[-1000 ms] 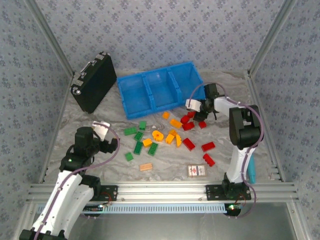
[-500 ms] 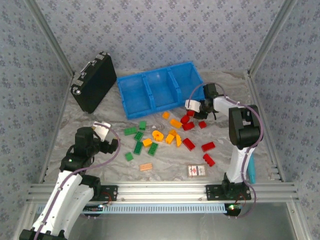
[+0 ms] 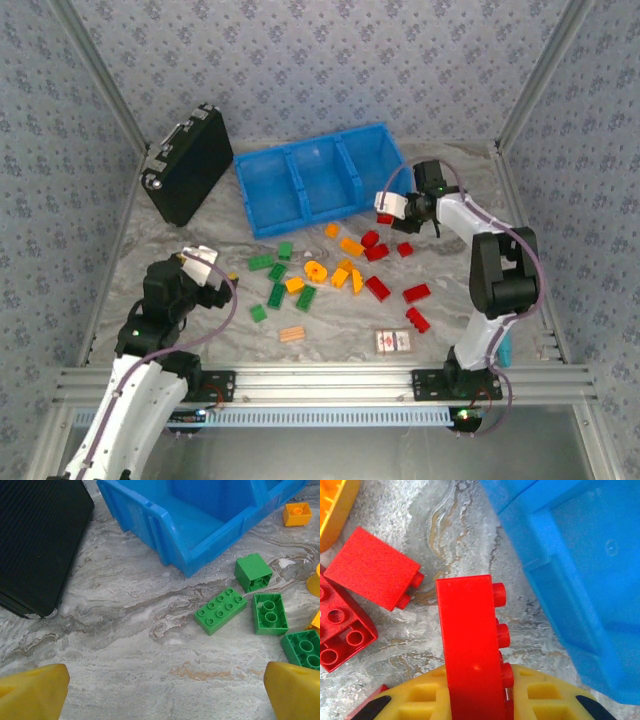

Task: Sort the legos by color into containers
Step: Place the lego in the container.

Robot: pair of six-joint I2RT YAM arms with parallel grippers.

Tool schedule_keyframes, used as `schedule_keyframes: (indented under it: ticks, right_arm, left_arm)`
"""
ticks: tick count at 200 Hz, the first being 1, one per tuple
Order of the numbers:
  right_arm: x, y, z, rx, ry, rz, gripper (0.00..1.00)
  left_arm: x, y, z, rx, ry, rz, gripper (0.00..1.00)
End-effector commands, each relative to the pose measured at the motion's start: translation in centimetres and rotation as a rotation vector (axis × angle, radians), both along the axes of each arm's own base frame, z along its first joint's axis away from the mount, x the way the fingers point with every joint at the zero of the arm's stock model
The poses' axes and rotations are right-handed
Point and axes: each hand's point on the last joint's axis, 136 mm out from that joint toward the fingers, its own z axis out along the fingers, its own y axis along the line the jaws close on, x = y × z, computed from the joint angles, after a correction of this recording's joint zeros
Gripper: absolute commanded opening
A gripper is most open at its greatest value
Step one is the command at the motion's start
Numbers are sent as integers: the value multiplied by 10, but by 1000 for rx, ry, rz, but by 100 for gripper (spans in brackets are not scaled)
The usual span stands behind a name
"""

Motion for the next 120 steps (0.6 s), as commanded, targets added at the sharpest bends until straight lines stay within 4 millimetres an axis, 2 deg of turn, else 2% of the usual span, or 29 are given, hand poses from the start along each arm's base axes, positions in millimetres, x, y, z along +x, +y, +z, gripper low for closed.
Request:
schedule_keyframes:
  ticks: [1, 20, 42, 63, 96, 120]
  right_arm:
    - [8, 1, 24, 20, 0, -16, 23]
    - [23, 4, 32, 25, -16, -20, 24]
    - [53, 2, 41, 8, -57, -55, 24]
    - [79, 2, 41, -5, -77, -95, 25]
    - [106, 4, 22, -47, -94, -159, 27]
    - [118, 10, 8, -66, -106, -175, 29]
  left_arm:
    - [0, -6, 8, -10, -43, -36, 100]
    - [-1, -6, 12, -12, -59, -37, 100]
    - [-3, -9, 14, -24, -70, -53, 100]
    - [-4, -11, 16, -29, -74, -65, 100]
    - [-4, -9, 16, -22, -79, -58, 100]
    - [-5, -11, 19, -28, -85, -71, 100]
